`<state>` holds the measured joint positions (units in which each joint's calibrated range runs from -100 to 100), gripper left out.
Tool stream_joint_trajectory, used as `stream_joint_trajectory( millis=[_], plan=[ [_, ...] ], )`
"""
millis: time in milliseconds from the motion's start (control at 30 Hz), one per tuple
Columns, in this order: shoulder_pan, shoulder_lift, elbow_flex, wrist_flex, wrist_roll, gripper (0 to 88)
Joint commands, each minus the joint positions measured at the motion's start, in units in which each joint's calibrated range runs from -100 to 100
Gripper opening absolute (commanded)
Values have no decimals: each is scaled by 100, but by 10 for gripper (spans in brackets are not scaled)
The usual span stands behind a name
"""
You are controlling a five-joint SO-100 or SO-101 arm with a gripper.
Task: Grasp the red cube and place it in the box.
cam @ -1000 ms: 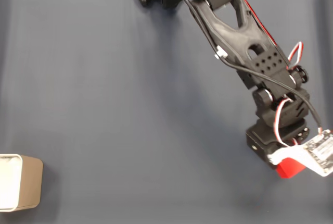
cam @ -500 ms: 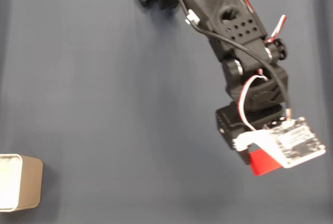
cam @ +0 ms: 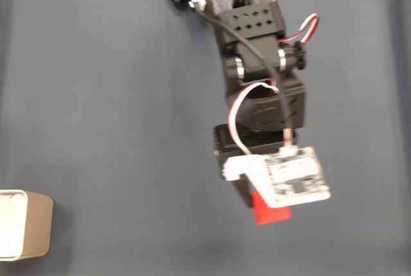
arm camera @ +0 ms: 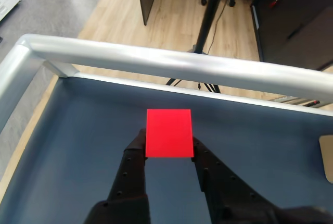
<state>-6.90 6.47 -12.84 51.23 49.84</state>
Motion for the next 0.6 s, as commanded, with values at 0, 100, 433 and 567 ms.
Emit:
stream_joint_trajectory(
  millis=[0, 100, 433, 567],
  plan=[
    [349, -526, -21, 16, 0, 9],
    [612, -560, 16, -25, 24, 9],
    [1471, -543, -12, -164, 132, 2],
    [1769, -517, -30, -246, 83, 2]
  ],
)
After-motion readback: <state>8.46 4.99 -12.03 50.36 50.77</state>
